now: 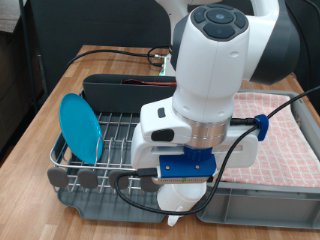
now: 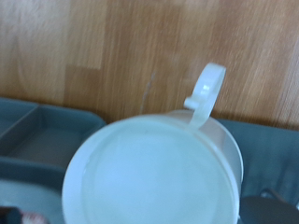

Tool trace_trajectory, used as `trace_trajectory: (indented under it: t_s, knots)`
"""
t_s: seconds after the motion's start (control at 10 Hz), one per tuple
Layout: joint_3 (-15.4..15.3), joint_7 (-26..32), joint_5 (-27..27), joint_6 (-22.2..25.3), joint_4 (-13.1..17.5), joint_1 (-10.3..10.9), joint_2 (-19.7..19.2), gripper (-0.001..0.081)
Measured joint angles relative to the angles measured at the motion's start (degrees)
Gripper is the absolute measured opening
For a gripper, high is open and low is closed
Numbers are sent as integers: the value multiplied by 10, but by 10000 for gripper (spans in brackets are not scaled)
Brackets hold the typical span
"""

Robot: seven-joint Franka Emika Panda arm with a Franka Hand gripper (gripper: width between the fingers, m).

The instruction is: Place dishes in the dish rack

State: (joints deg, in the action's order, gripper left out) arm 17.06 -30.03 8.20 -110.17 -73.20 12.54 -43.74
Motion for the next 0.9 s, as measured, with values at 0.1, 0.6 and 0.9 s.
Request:
trace_trajectory:
  t_s: [0.1, 0.6, 0.9]
  knots:
    - [-1, 10, 0, 26, 17, -3, 0, 725]
    - [13, 4, -28, 74, 39, 16, 38, 799]
    - [20, -35, -50, 116, 37, 43, 75, 802]
